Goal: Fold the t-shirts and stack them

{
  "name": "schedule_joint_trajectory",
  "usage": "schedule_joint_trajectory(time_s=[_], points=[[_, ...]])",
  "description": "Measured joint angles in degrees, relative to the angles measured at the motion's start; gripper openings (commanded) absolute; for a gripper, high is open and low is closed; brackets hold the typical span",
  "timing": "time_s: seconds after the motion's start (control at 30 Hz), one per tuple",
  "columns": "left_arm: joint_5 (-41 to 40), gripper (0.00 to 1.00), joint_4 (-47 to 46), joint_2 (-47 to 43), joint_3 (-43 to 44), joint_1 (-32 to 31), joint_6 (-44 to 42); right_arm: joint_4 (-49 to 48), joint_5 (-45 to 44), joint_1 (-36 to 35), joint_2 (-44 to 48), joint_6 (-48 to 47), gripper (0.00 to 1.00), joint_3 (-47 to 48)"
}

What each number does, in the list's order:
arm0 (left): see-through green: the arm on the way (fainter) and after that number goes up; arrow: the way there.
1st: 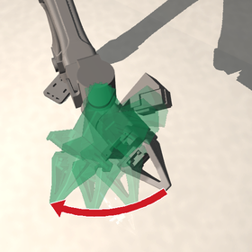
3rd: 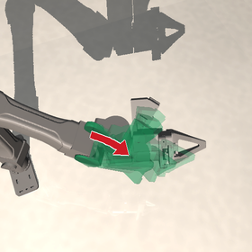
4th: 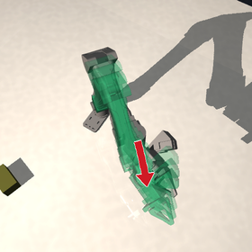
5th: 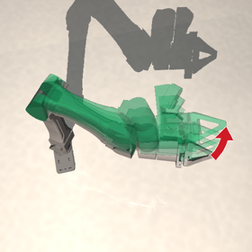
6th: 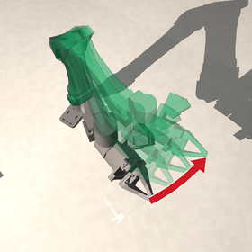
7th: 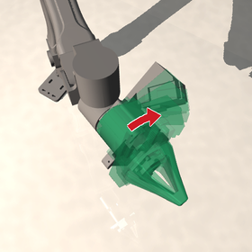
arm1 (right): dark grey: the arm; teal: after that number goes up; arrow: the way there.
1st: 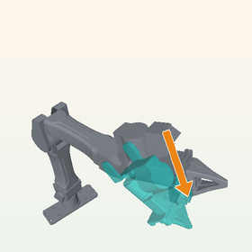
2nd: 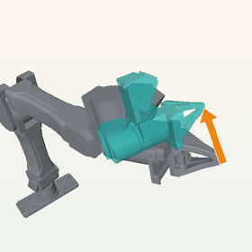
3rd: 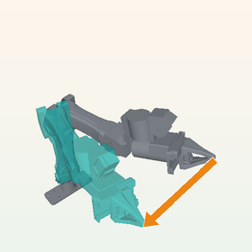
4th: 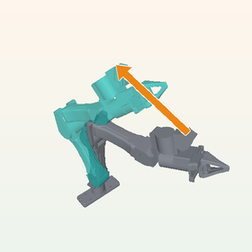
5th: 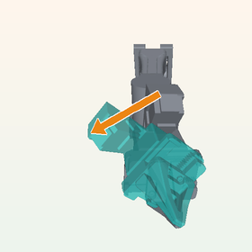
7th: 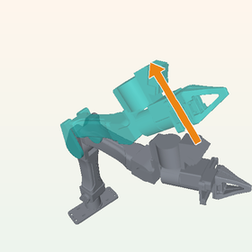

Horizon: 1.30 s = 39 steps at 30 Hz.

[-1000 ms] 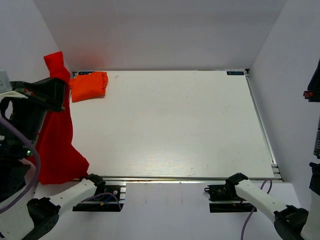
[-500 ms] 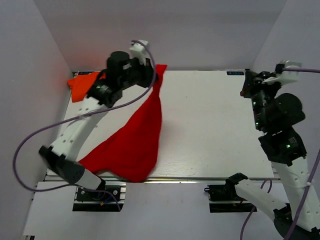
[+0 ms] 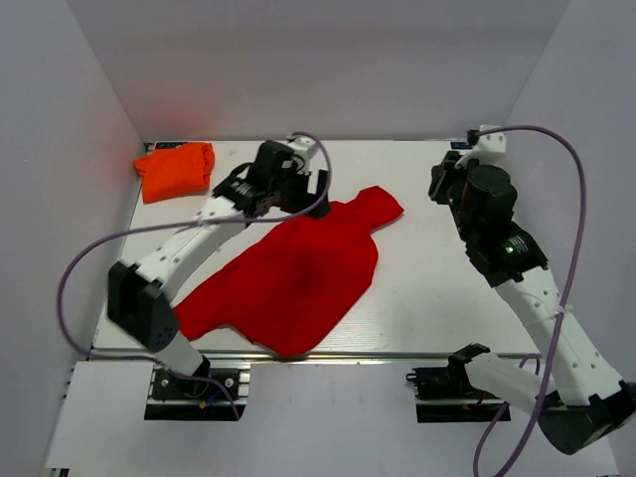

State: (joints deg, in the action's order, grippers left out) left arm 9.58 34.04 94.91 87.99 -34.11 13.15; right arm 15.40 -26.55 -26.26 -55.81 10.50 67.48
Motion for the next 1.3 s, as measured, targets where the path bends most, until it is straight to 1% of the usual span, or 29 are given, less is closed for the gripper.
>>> schedule_joint_trajectory(time_s=[0.03,0.07,0.13,0.17,0.2,0.27,0.33,0.47,0.57,0.67,0.77,0.83,0.93,0.97,1.03,1.07,1.13,1.17,1.2,1.23,1.27,1.3], points=[[-2.62,1.0,0.31,-3.78,-2.69,0.2,0.81,-0.04,1.16,0.0,-1.01,-0.11,0.45,-0.17],[-6.16,1.0,0.28,-8.07,-5.88,0.42,2.08,-0.11,2.64,0.0,-2.01,-0.52,0.63,-0.5],[-13.86,1.0,2.4,-16.94,-12.09,0.81,5.51,-0.02,5.68,0.0,-4.28,-1.77,0.77,-1.42],[-17.38,1.0,3.41,-21.0,-15.17,1.07,7.56,0.13,7.56,0.0,-5.73,-2.6,0.86,-1.79],[-20.44,1.0,4.59,-24.33,-18.03,1.36,9.46,0.48,9.33,-0.02,-7.3,-3.26,0.9,-1.88],[-25.42,1.0,7.06,-28.61,-23.19,2.27,13.35,0.72,12.94,-0.02,-10.91,-4.81,0.9,-1.92],[-28.94,1.0,9.49,-29.51,-27.5,3.15,16.61,0.85,17.07,-0.02,-15.1,-6.25,0.9,-1.88],[-32.28,1.0,13.11,-24.26,-33.42,5.57,20.87,1.18,28.33,-0.07,-26.71,-11.89,0.9,1.68],[-34.45,1.0,14.73,-19.82,-34.16,8.55,23.04,2.14,34.75,-0.26,-38.36,-16.2,0.9,8.72],[-35.71,1.0,14.12,-17.97,-34.16,12.2,23.89,3.82,37.42,-0.57,-49.16,-19.12,0.9,17.73],[-35.45,1.0,10.91,-16.31,-34.84,15.67,23.45,5.7,38.38,-0.87,-58.21,-21.42,0.9,26.1],[-34.18,1.0,8.15,-14.62,-35.98,17.33,22.18,7.23,38.97,-1.16,-62.34,-22.4,0.9,30.25],[-32.09,0.93,4.61,-11.93,-37.97,17.77,20.17,8.41,40.41,-1.68,-65.61,-23.3,0.9,33.05],[-31.45,0.87,3.56,-10.8,-38.58,17.77,19.65,8.5,40.98,-1.95,-66.23,-23.45,0.9,33.27],[-30.91,0.81,2.67,-8.52,-39.1,17.86,18.91,8.63,42.07,-2.62,-67.25,-23.69,0.9,33.55],[-30.64,0.71,2.14,-7.13,-39.17,17.88,18.56,8.61,42.38,-3.08,-67.95,-23.85,0.88,33.79],[-30.08,0.62,1.18,-5.29,-38.73,17.88,18.27,8.57,42.62,-3.74,-69.29,-24.09,0.82,34.05],[-29.9,0.53,0.44,-4.85,-38.62,17.88,18.08,8.57,42.58,-4.15,-70.07,-24.11,0.78,34.12],[-29.7,0.49,0.26,-4.48,-38.32,17.88,18.18,8.61,42.56,-4.46,-70.88,-24.11,0.74,34.25],[-29.46,0.44,-0.04,-4.09,-38.05,17.88,17.9,8.68,42.47,-4.79,-71.73,-24.17,0.65,34.51],[-29.2,0.4,-0.22,-3.8,-37.86,17.88,17.79,8.68,42.34,-5.07,-72.59,-24.15,0.6,34.73],[-28.94,0.29,-0.35,-3.56,-37.62,17.88,17.7,8.7,42.34,-5.29,-73.22,-23.98,0.49,34.75]])
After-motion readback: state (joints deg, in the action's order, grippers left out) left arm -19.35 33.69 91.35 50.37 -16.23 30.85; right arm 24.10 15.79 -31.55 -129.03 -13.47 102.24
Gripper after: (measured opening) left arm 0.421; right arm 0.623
